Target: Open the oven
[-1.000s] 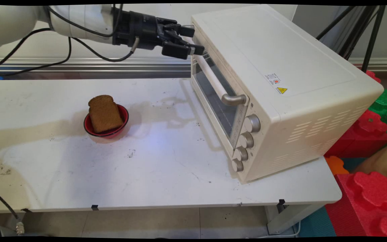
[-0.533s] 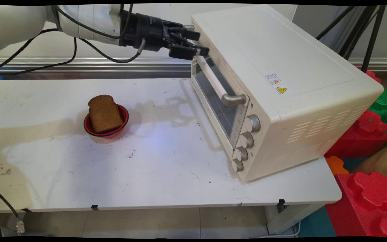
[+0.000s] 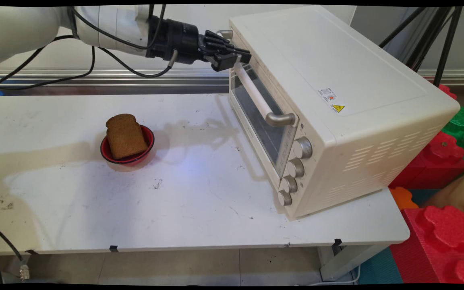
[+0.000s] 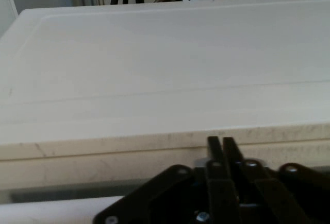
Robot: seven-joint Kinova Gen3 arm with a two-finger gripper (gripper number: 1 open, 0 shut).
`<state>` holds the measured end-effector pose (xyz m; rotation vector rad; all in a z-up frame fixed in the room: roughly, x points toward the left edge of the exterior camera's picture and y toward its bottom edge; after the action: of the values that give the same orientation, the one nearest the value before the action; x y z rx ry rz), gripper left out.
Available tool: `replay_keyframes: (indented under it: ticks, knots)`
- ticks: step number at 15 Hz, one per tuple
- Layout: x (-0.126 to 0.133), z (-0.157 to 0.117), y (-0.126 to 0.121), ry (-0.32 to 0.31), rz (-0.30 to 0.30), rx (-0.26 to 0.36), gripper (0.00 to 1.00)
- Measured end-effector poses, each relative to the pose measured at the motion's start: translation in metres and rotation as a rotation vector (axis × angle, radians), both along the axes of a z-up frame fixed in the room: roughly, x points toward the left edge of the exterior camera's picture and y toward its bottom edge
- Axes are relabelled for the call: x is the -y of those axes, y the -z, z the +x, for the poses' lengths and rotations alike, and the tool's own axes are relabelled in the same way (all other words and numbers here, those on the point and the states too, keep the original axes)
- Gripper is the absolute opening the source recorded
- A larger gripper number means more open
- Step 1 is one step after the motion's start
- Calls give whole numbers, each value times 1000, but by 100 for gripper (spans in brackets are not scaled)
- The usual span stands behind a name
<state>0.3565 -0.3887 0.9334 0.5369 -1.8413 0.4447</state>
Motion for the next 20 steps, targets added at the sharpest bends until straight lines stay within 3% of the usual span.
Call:
replay_keyframes:
  ticks: [12,20]
  knots:
    - [5,-5,14,13,22,55,0]
    - [0,12,21,24,28,95,0]
